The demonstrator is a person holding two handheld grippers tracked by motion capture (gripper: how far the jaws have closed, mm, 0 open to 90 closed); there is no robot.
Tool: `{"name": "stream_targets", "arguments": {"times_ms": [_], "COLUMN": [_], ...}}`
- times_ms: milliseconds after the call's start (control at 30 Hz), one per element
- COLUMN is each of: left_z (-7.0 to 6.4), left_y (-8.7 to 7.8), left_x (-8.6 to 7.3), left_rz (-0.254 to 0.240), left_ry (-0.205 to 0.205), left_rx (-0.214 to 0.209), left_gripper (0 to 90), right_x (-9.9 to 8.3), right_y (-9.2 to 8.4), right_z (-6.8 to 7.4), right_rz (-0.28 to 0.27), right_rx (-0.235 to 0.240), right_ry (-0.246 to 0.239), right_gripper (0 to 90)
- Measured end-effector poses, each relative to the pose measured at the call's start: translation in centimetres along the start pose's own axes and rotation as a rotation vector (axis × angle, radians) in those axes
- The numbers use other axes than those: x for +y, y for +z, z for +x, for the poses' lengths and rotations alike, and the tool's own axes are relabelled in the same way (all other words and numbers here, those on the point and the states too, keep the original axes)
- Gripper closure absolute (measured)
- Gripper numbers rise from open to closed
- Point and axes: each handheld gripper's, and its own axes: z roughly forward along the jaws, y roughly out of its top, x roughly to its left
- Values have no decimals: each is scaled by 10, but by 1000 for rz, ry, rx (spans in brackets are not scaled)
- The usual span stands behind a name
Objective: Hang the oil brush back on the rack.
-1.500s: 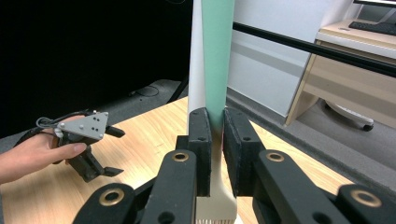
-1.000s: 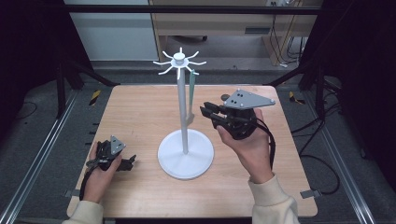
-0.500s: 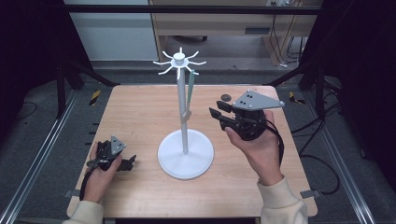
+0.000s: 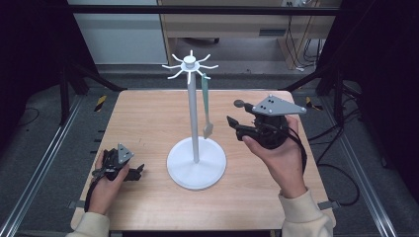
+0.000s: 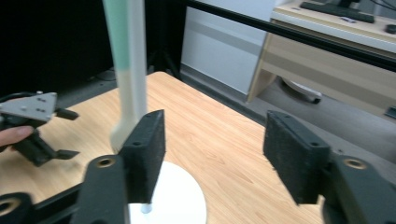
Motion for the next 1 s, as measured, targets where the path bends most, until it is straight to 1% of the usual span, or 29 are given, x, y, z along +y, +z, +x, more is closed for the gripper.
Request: {"name": "stream_targets", "arguments": {"times_ms": [67, 167, 300, 367, 467, 500, 533, 600, 900, 1000], "left_z": [0, 0, 0, 0, -1, -1, -1, -1, -1, -1], "left_y": [0, 0, 0, 0, 0, 0, 1, 0, 1, 1], "left_x": [0, 0, 0, 0, 0, 0, 0, 0, 0, 0], "left_rz": [-2, -2, 0, -2, -1, -1, 0, 2, 4, 5], "left_ry": [-3, -2, 1, -2, 1, 1, 2, 2, 5, 6], "left_rx": [0, -1, 1, 0, 0, 0, 0, 0, 1, 1], "left_gripper": [29, 29, 29, 29, 29, 29, 29, 29, 29, 29], "right_x": [-1, -4, -8, -9, -14, -14, -16, -18, -29, -40], "right_y": [0, 1, 1, 1, -1, -1, -3, -5, -14, -13], "right_z": [-1, -4, -7, -8, -11, -11, -13, -16, -23, -25], "right_rz": [2, 11, 17, 24, 17, 17, 11, 5, -11, -7], "right_rx": [-6, -28, -54, -62, -89, -89, -101, -110, -124, -130], "right_ry": [1, 4, -6, -10, -15, -15, -15, -10, -4, 1], "right_gripper": [344, 269, 211, 198, 161, 161, 145, 134, 105, 87]}}
